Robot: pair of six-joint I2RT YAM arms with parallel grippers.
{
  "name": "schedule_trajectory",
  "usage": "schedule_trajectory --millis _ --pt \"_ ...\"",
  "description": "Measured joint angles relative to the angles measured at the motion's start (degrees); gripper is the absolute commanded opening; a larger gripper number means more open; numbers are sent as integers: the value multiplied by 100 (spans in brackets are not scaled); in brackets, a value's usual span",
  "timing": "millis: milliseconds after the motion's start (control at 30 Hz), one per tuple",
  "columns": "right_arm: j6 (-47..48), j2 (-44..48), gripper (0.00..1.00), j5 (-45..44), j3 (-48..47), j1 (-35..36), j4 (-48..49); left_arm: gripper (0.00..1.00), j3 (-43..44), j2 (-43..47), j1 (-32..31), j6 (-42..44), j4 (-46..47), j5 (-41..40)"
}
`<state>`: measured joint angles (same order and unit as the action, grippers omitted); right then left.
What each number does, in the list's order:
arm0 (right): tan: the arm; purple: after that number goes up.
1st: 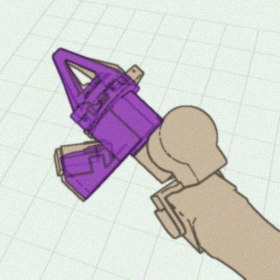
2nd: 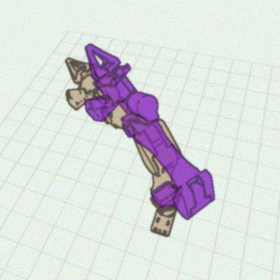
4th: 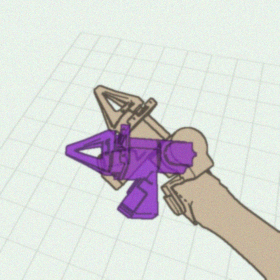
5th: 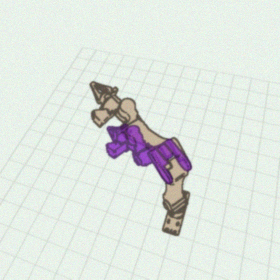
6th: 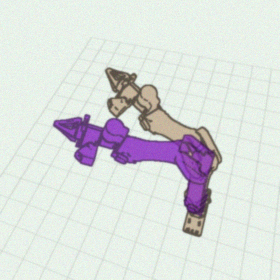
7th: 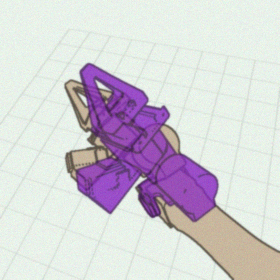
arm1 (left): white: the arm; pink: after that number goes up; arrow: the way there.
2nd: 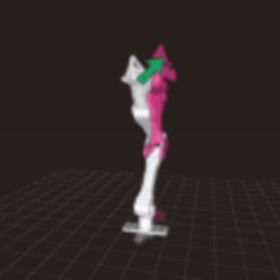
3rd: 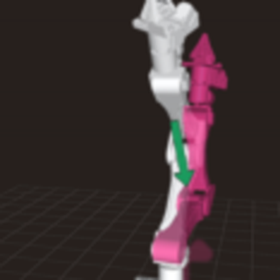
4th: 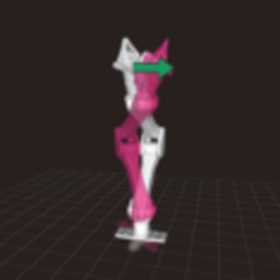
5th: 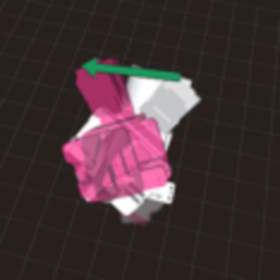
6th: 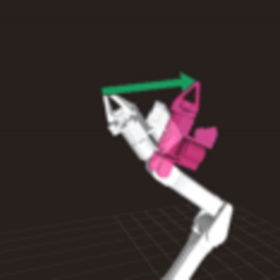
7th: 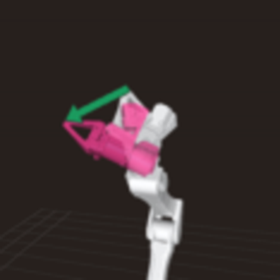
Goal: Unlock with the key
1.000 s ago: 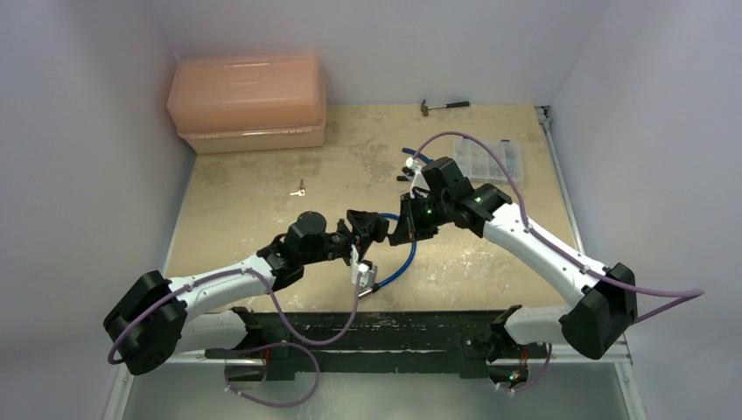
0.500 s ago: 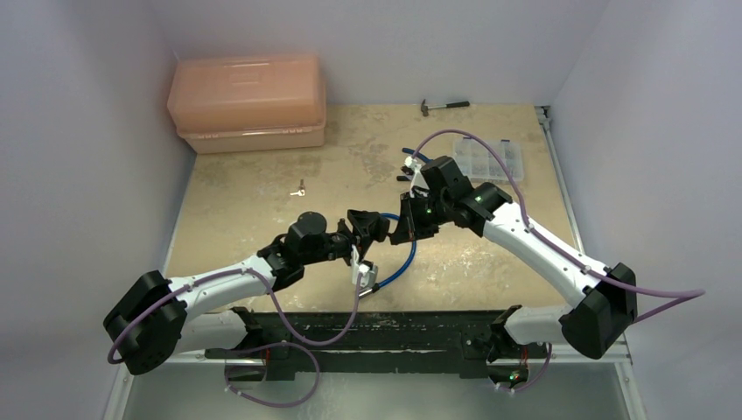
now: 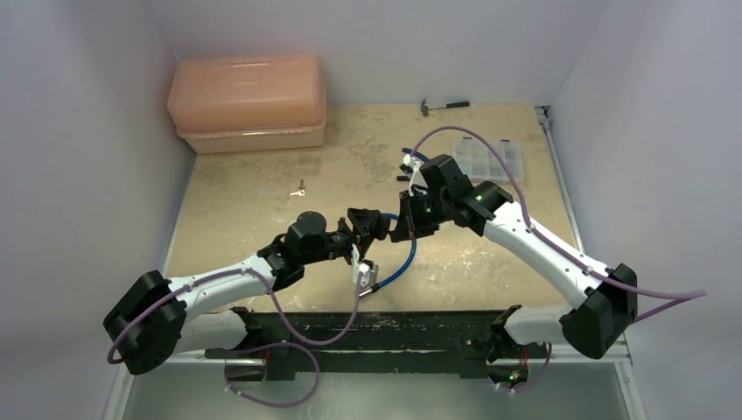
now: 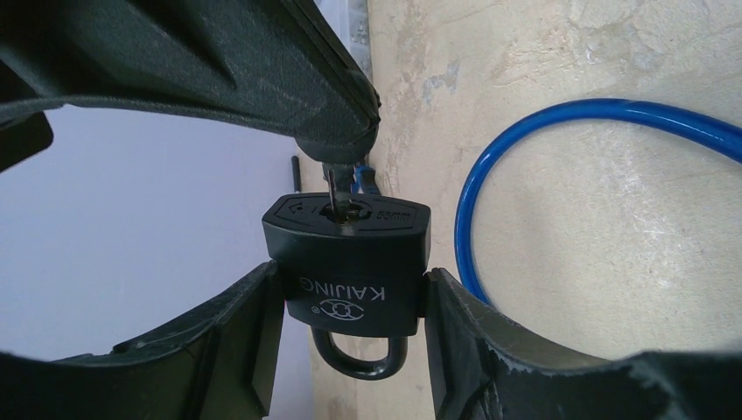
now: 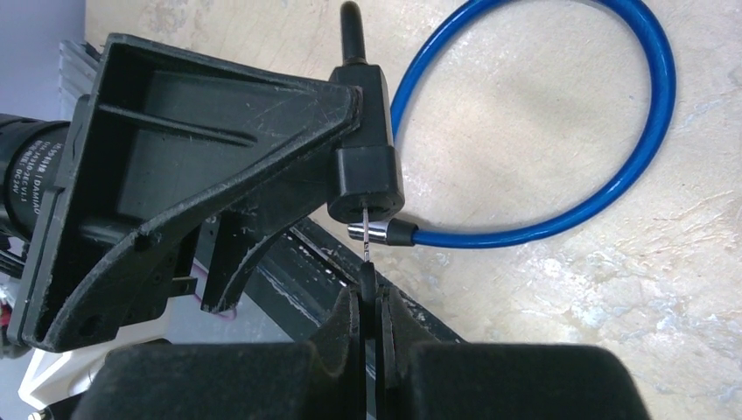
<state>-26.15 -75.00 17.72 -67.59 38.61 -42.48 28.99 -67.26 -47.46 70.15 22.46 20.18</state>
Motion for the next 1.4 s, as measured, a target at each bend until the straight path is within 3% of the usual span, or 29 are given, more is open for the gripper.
schedule_trajectory --millis 367,867,1400 --pt "-389 2 0 435 142 -76 315 0 0 33 -7 -4 9 -83" --pt "-264 2 0 9 79 -11 286 0 0 46 -20 -57 44 -223" --pt "-391 -151 0 208 68 -37 330 0 -2 96 -20 -50 -142 -251"
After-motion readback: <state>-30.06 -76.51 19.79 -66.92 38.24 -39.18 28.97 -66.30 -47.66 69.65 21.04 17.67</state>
